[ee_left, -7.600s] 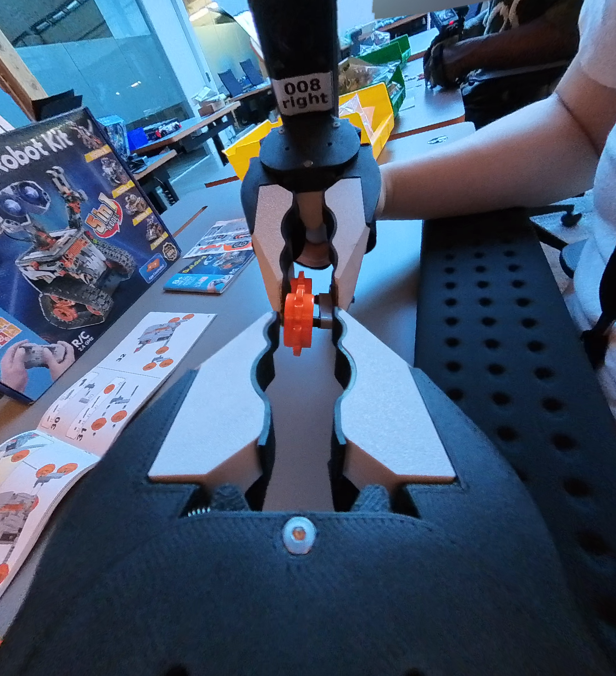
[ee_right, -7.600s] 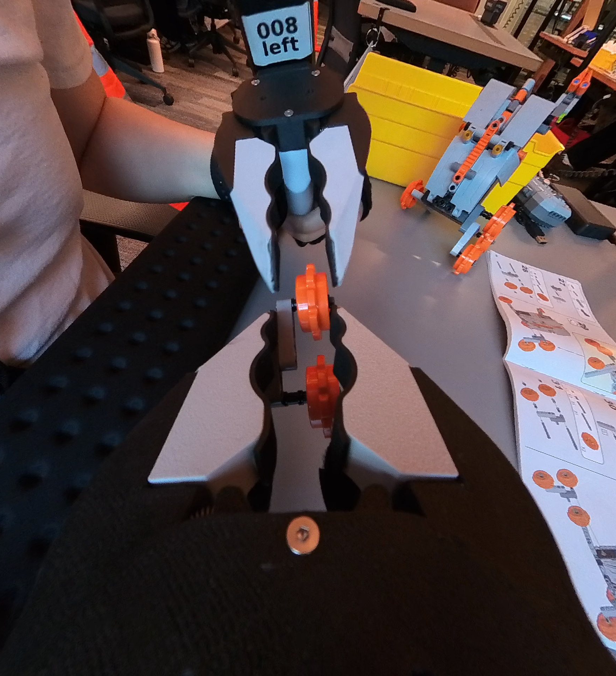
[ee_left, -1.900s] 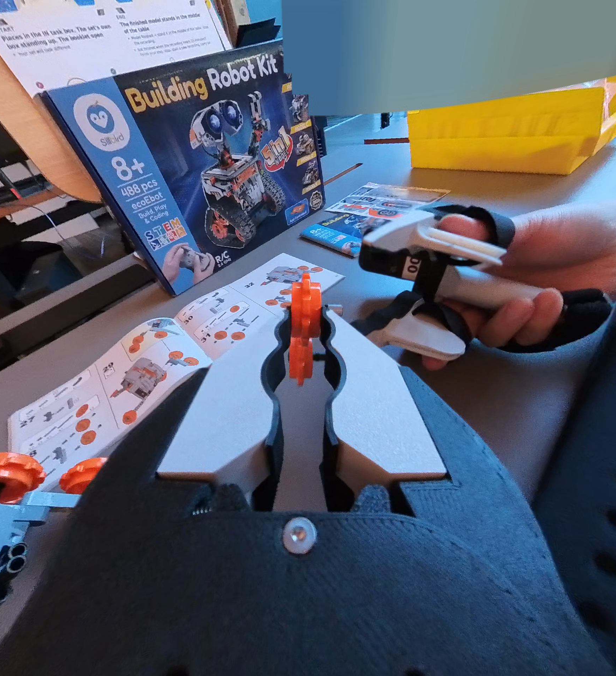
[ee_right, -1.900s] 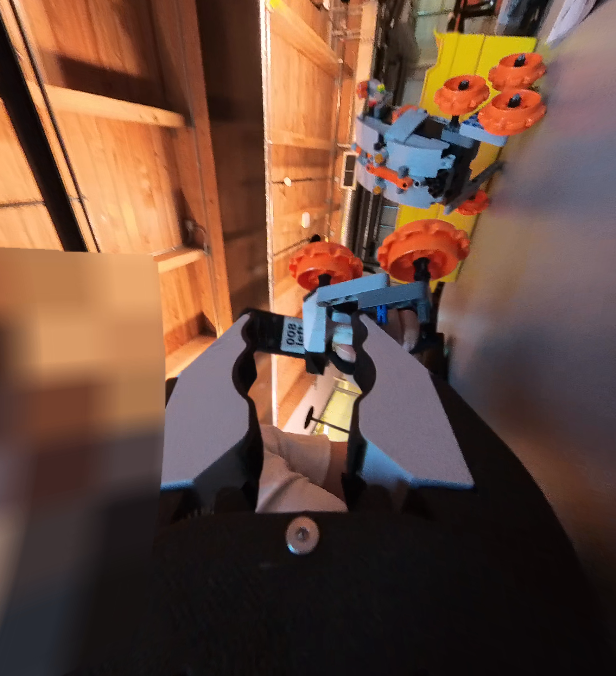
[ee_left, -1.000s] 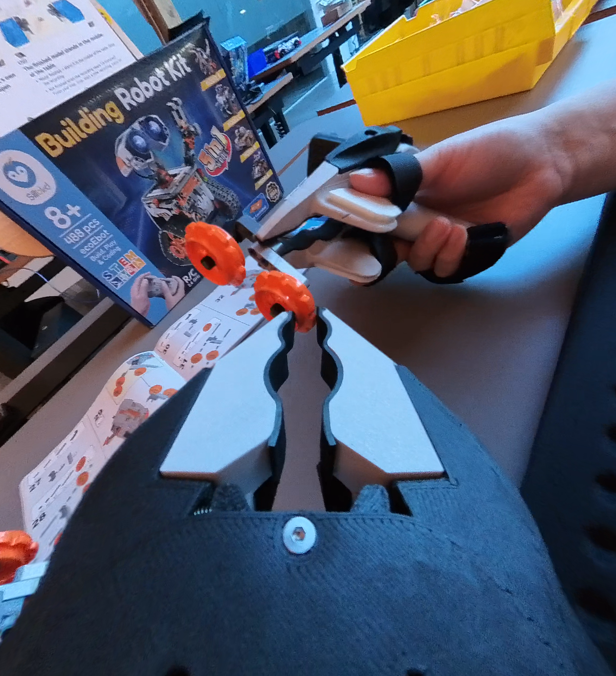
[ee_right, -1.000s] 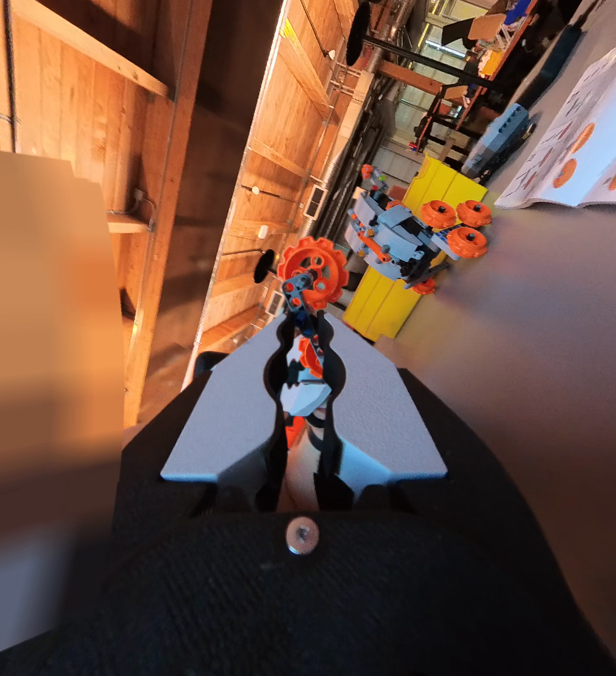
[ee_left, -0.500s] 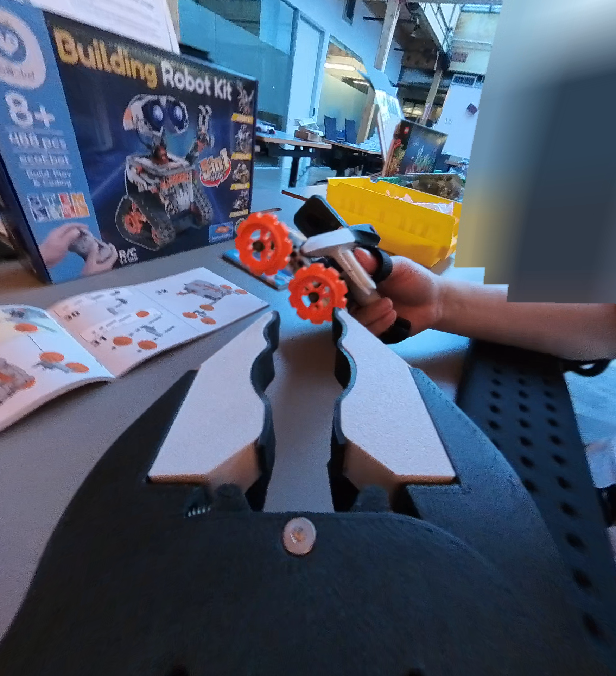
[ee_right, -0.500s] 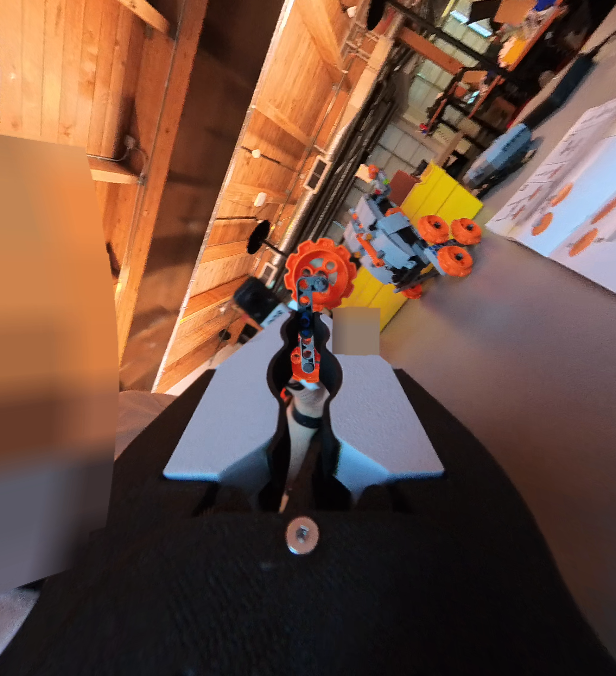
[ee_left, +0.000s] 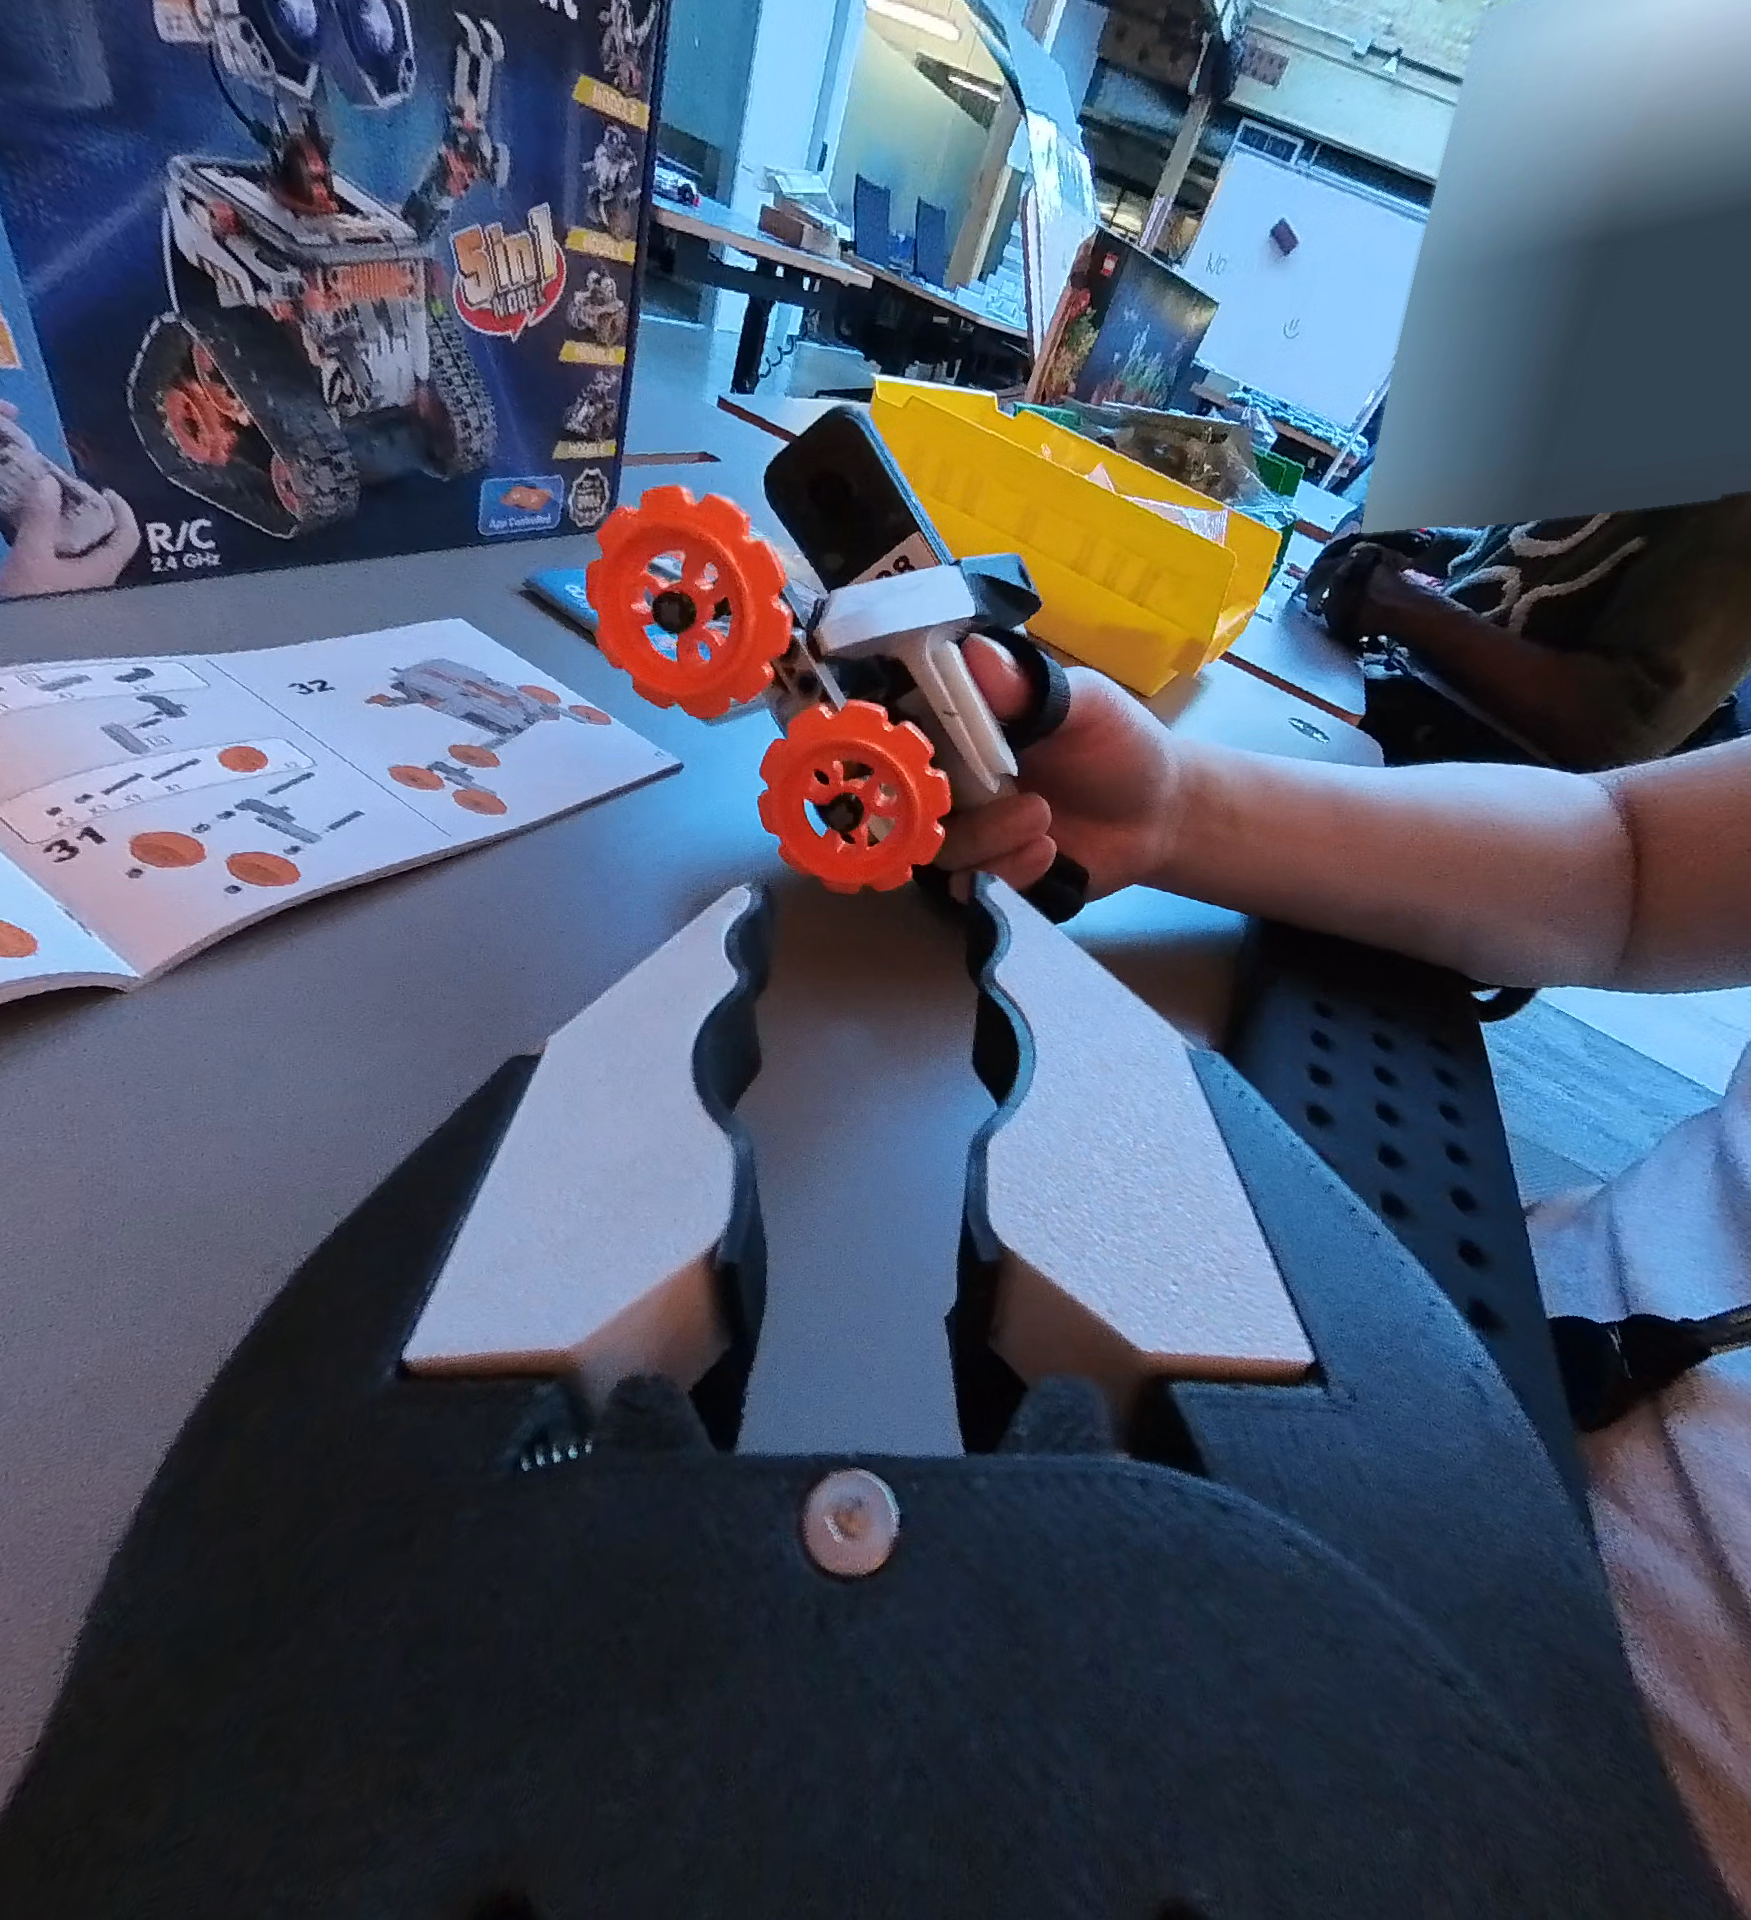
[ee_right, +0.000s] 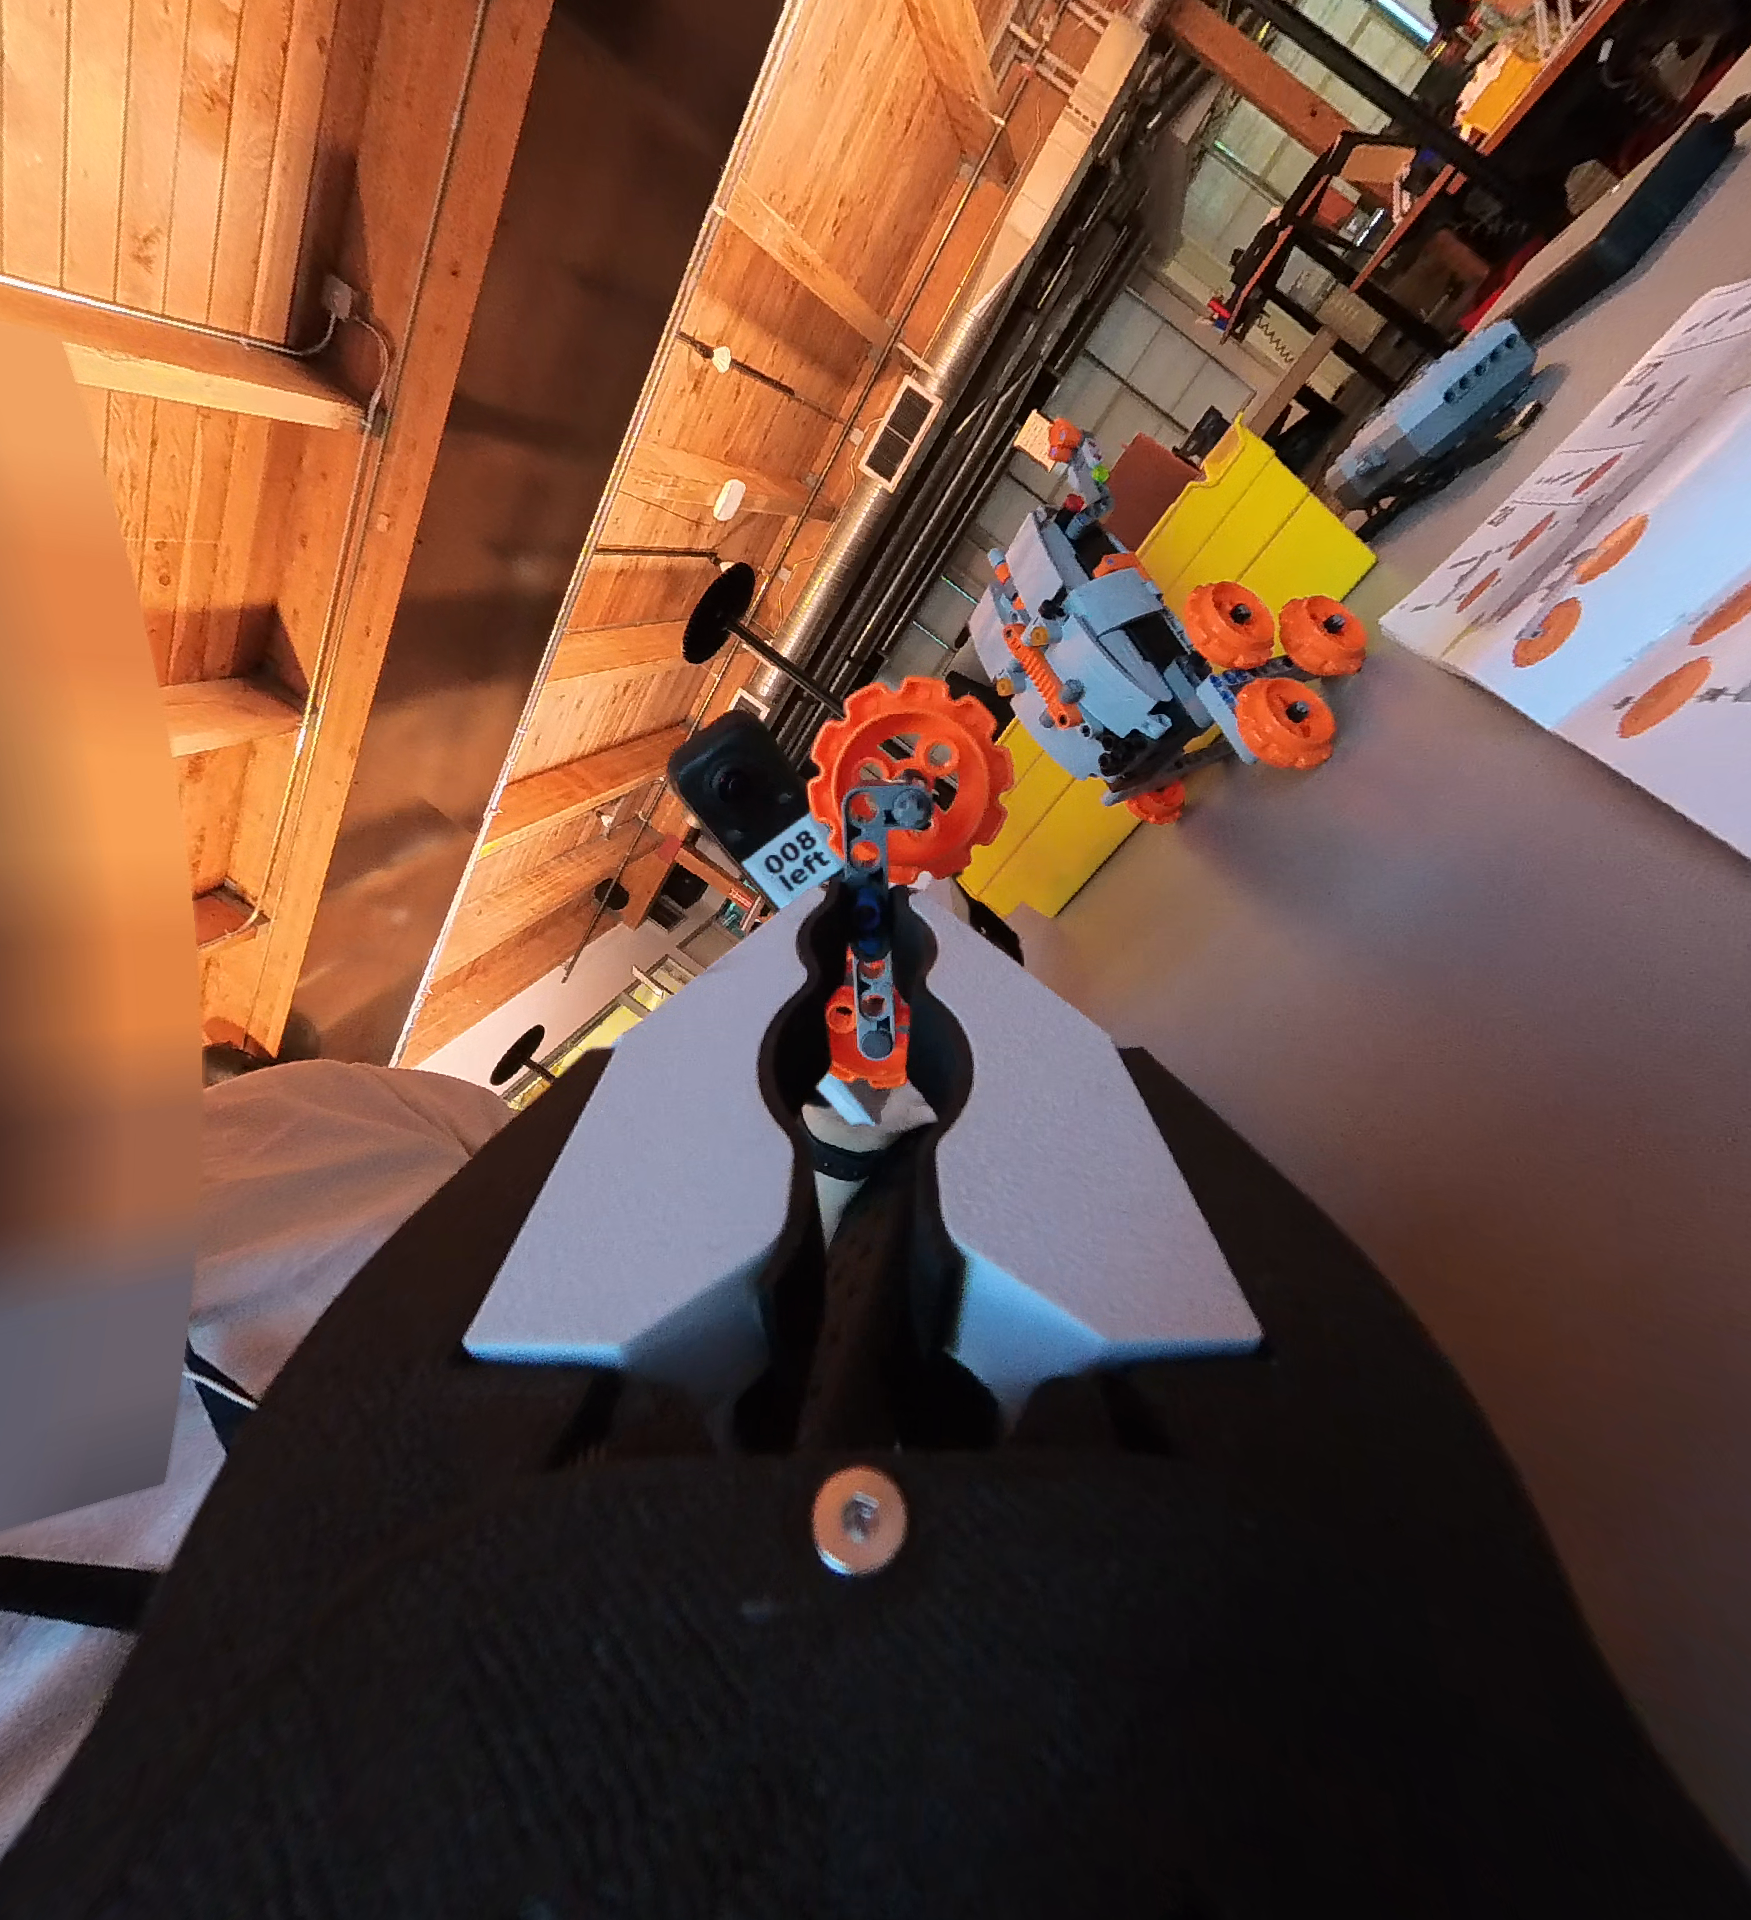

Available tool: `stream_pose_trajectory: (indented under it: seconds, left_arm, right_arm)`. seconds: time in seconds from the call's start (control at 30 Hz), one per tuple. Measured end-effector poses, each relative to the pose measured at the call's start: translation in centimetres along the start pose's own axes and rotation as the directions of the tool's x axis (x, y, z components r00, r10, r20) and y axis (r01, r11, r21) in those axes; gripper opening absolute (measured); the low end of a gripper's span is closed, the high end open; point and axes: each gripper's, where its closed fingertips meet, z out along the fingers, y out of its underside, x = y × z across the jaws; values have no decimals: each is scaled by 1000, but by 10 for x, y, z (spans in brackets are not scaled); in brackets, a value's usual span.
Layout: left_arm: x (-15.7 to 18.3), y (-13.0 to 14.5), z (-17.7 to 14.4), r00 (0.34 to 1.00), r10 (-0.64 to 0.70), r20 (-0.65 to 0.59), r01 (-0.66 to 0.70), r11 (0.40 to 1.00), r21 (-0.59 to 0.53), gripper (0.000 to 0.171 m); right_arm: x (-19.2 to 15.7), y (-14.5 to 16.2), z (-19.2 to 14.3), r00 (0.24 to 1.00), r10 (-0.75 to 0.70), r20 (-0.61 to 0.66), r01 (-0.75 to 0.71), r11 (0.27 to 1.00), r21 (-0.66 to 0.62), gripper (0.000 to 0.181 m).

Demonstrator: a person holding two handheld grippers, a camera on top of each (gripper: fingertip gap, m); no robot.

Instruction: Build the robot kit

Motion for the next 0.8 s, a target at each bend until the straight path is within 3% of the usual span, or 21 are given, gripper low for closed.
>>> stream_pose_trajectory:
  seconds: [0.3, 0.43, 0.8]
  left_arm:
    - [2, 8, 6, 999, -24, -27, 23, 999, -42, 36]
    - [3, 7, 5, 999, -22, -33, 21, 999, -42, 26]
    - [4, 3, 0, 999, 26, -27, -27, 999, -33, 16]
  right_arm:
    - [4, 10, 9, 995, -89, -40, 88, 995, -46, 5]
    - [4, 12, 10, 994, -97, -46, 95, 994, -51, 5]
    - [1, 11, 12, 999, -37, -12, 37, 999, -37, 5]
